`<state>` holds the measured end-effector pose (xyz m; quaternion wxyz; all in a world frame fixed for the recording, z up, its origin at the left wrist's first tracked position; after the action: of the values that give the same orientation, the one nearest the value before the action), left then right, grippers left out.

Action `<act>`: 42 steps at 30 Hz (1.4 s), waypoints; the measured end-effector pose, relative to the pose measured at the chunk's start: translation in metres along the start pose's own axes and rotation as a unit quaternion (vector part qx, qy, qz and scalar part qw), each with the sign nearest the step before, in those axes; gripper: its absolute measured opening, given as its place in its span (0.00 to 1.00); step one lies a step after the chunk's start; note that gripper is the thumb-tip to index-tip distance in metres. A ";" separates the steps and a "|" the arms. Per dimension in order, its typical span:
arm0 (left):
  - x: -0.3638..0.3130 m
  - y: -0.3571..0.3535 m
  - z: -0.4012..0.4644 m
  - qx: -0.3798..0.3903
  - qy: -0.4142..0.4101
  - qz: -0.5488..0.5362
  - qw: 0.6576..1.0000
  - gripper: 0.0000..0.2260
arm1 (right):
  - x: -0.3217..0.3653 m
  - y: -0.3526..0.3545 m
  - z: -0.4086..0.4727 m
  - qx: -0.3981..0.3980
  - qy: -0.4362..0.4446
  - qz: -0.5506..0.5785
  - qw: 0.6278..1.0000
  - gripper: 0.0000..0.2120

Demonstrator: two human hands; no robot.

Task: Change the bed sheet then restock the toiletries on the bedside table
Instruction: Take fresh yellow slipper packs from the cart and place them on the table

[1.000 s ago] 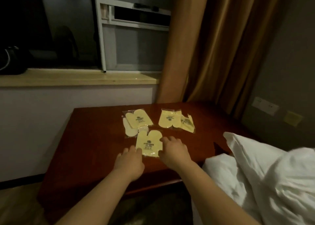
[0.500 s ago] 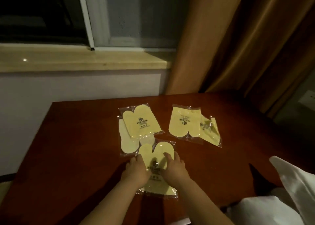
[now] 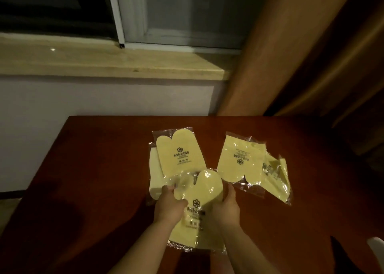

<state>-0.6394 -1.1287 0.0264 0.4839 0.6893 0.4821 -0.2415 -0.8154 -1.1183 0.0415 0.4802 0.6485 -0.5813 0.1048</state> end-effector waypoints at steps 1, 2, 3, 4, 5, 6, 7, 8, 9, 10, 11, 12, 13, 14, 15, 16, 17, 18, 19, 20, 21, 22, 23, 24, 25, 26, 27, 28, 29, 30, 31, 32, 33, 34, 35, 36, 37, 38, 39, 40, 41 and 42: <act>-0.007 0.003 0.006 -0.010 -0.006 -0.021 1.000 0.24 | 0.006 0.002 0.007 -0.008 0.003 0.017 1.000 0.25; -0.012 0.007 0.013 -0.024 -0.009 -0.041 0.999 0.24 | 0.014 0.003 0.012 -0.011 0.009 0.012 1.000 0.21; -0.016 0.012 0.020 -0.040 -0.011 -0.062 0.997 0.26 | 0.021 0.002 0.018 -0.010 0.015 0.008 1.000 0.16; -0.020 0.017 0.027 -0.050 -0.017 -0.085 0.995 0.28 | 0.028 0.001 0.023 -0.007 0.018 0.018 1.000 0.12; -0.024 0.021 0.033 -0.054 -0.022 -0.105 0.993 0.30 | 0.038 0.000 0.028 -0.001 0.021 0.035 0.999 0.08; -0.027 0.024 0.041 -0.055 -0.021 -0.120 0.991 0.30 | 0.048 -0.002 0.033 0.007 0.030 0.051 0.998 0.08; -0.028 0.028 0.048 -0.062 -0.010 -0.131 0.989 0.27 | 0.059 -0.002 0.038 0.012 0.044 0.055 0.997 0.09; -0.029 0.032 0.057 -0.072 0.004 -0.135 0.988 0.21 | 0.071 -0.004 0.046 0.015 0.059 0.054 0.997 0.09; -0.030 0.037 0.067 -0.084 0.018 -0.140 0.986 0.15 | 0.082 -0.006 0.054 0.022 0.073 0.052 0.996 0.08; -0.031 0.040 0.076 -0.093 0.026 -0.149 0.984 0.12 | 0.092 -0.009 0.063 0.038 0.079 0.045 0.995 0.06; -0.033 0.042 0.086 -0.102 0.030 -0.161 0.981 0.10 | 0.100 -0.017 0.074 0.058 0.084 0.028 0.994 0.04; -0.035 0.043 0.095 -0.107 0.034 -0.167 0.979 0.09 | 0.110 -0.025 0.080 0.085 0.091 0.006 0.992 0.02; -0.037 0.043 0.104 -0.107 0.039 -0.171 0.979 0.10 | 0.116 -0.035 0.089 0.110 0.097 -0.024 0.989 0.06; -0.038 0.040 0.113 -0.101 0.044 -0.172 0.979 0.10 | 0.119 -0.045 0.099 0.133 0.102 -0.064 0.984 0.12; -0.038 0.037 0.121 -0.094 0.050 -0.170 0.980 0.12 | 0.121 -0.054 0.109 0.145 0.107 -0.109 0.978 0.18; -0.038 0.034 0.127 -0.083 0.054 -0.163 0.982 0.13 | 0.123 -0.061 0.114 0.158 0.106 -0.153 0.970 0.23; -0.038 0.031 0.131 -0.079 0.058 -0.151 0.984 0.14 | 0.124 -0.067 0.122 0.168 0.105 -0.183 0.963 0.26; -0.038 0.031 0.136 -0.081 0.059 -0.139 0.985 0.15 | 0.127 -0.071 0.125 0.167 0.105 -0.210 0.958 0.28; -0.038 0.031 0.139 -0.086 0.061 -0.130 0.986 0.15 | 0.129 -0.074 0.131 0.160 0.105 -0.230 0.954 0.28; -0.037 0.032 0.142 -0.088 0.063 -0.128 0.986 0.15 | 0.131 -0.077 0.134 0.156 0.100 -0.223 0.957 0.26; -0.037 0.033 0.143 -0.088 0.068 -0.131 0.985 0.15 | 0.132 -0.081 0.138 0.161 0.093 -0.188 0.964 0.22; -0.036 0.032 0.144 -0.086 0.070 -0.137 0.984 0.14 | 0.134 -0.083 0.137 0.176 0.079 -0.144 0.971 0.18; -0.036 0.033 0.145 -0.084 0.073 -0.145 0.983 0.13 | 0.132 -0.086 0.141 0.188 0.062 -0.101 0.975 0.15; -0.036 0.034 0.145 -0.085 0.072 -0.152 0.982 0.12 | 0.128 -0.088 0.144 0.200 0.041 -0.067 0.977 0.14; -0.038 0.035 0.143 -0.088 0.067 -0.162 0.981 0.11 | 0.124 -0.088 0.146 0.215 0.015 -0.034 0.976 0.14; -0.041 0.038 0.140 -0.091 0.056 -0.170 0.980 0.09 | 0.122 -0.085 0.144 0.230 -0.002 -0.009 0.973 0.14; -0.045 0.041 0.137 -0.096 0.041 -0.176 0.979 0.08 | 0.123 -0.080 0.143 0.229 -0.005 0.000 0.973 0.12; -0.049 0.045 0.134 -0.102 0.025 -0.181 0.978 0.08 | 0.125 -0.073 0.139 0.221 0.001 0.010 0.975 0.10; -0.055 0.047 0.131 -0.105 0.007 -0.191 0.976 0.09 | 0.129 -0.065 0.138 0.205 0.008 0.035 0.978 0.10; -0.062 0.050 0.127 -0.106 -0.011 -0.207 0.973 0.12 | 0.131 -0.058 0.136 0.189 0.011 0.055 0.980 0.10; -0.070 0.054 0.122 -0.103 -0.028 -0.227 0.968 0.18 | 0.133 -0.051 0.131 0.174 0.015 0.069 0.982 0.11; -0.077 0.056 0.119 -0.098 -0.040 -0.258 0.960 0.27 | 0.136 -0.045 0.124 0.163 0.022 0.083 0.983 0.11; -0.081 0.057 0.117 -0.088 -0.037 -0.299 0.950 0.36 | 0.137 -0.038 0.115 0.156 0.027 0.109 0.981 0.11; -0.085 0.056 0.113 -0.069 -0.023 -0.331 0.941 0.41 | 0.138 -0.030 0.105 0.153 0.036 0.141 0.977 0.12; -0.089 0.054 0.108 -0.043 -0.011 -0.349 0.936 0.41 | 0.139 -0.020 0.097 0.145 0.049 0.164 0.975 0.13; -0.096 0.051 0.100 -0.002 -0.011 -0.354 0.935 0.36 | 0.141 -0.008 0.085 0.131 0.069 0.170 0.974 0.15; -0.103 0.048 0.091 0.042 -0.023 -0.340 0.939 0.27 | 0.143 0.005 0.072 0.115 0.088 0.172 0.974 0.20; -0.111 0.045 0.083 0.074 -0.039 -0.321 0.943 0.19 | 0.143 0.018 0.061 0.101 0.103 0.183 0.972 0.25; -0.118 0.043 0.073 0.096 -0.058 -0.307 0.945 0.14 | 0.139 0.032 0.049 0.084 0.102 0.199 0.971 0.32; -0.123 0.042 0.065 0.114 -0.078 -0.299 0.944 0.11 | 0.132 0.046 0.036 0.068 0.097 0.213 0.970 0.36; -0.129 0.039 0.054 0.135 -0.099 -0.296 0.940 0.10 | 0.122 0.059 0.022 0.044 0.092 0.218 0.970 0.36; -0.133 0.034 0.043 0.155 -0.117 -0.294 0.936 0.09 | 0.110 0.072 0.005 0.013 0.095 0.207 0.974 0.34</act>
<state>-0.6589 -1.2275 0.1298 0.3321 0.5499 0.5596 -0.5236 -0.8459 -1.1838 0.1519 0.4923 0.5075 -0.6533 0.2708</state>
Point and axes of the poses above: each hand's wrist, its own z-axis towards the middle knuckle, its own y-axis out of the back of the hand, x = y × z, the point moved 7 cm from there along z, towards the middle knuckle, and after that the axes turned 8 degrees about -y, right-handed, at the moved point
